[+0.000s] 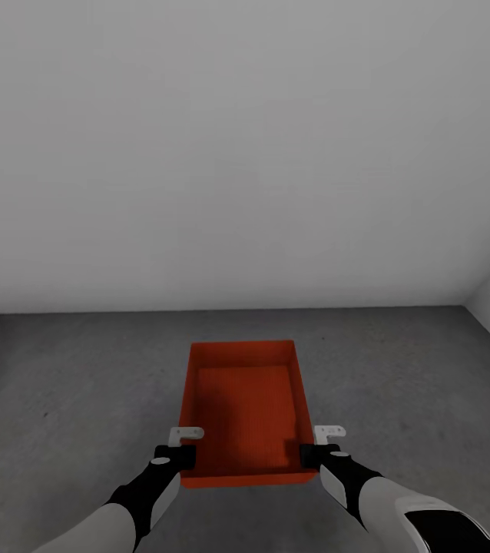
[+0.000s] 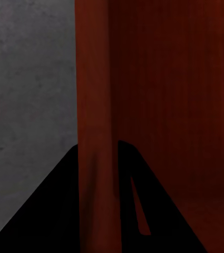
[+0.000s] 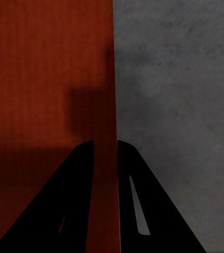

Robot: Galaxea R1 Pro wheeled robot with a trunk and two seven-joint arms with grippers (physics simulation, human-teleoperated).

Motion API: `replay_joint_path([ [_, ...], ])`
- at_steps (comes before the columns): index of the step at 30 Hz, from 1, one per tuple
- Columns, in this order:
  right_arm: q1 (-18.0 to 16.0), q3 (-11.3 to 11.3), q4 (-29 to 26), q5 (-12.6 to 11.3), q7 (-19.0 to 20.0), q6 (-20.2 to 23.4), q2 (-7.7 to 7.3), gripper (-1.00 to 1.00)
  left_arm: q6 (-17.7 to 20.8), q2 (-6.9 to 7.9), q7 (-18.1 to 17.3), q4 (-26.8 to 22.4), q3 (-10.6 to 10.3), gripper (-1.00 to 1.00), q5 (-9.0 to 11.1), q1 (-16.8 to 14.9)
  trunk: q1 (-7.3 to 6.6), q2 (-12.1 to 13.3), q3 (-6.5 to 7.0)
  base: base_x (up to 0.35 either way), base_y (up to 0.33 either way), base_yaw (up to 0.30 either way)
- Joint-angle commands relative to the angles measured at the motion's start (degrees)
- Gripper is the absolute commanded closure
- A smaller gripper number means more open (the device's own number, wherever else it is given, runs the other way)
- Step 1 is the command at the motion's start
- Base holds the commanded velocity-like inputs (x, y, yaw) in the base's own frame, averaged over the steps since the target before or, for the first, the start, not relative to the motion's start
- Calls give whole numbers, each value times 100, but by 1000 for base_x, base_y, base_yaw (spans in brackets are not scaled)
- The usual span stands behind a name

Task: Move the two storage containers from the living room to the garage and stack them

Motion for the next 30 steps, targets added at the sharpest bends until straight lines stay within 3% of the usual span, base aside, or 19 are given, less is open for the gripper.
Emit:
replay_joint_path([
  [1, -1, -150, 18, -42, -286, -8, -12, 100, -165, 8, 152, -31, 45, 100, -73, -4, 22, -44, -22, 0, 0, 0],
  [30, -3, -159, 16, -47, -278, 18, -20, 100, -165, 8, 152, -31, 45, 100, -73, -3, 659, -1207, -582, 0, 0, 0],
])
